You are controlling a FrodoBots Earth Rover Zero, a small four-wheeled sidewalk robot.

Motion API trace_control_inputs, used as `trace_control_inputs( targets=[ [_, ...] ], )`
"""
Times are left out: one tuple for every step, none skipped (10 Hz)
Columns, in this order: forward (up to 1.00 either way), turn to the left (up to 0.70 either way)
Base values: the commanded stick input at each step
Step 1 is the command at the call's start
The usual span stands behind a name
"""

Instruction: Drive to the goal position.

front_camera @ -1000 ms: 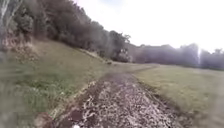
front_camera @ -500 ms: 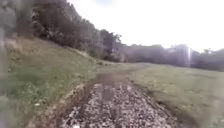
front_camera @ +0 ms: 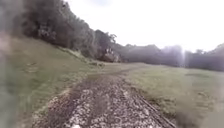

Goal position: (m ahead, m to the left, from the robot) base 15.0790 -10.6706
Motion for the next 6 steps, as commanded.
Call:
trace_control_inputs(
  targets=[
    [0.85,0.0],
    [0.85,0.0],
    [0.85,0.0],
    [0.85,0.0],
    [0.85,0.0],
    [0.85,0.0]
  ],
)
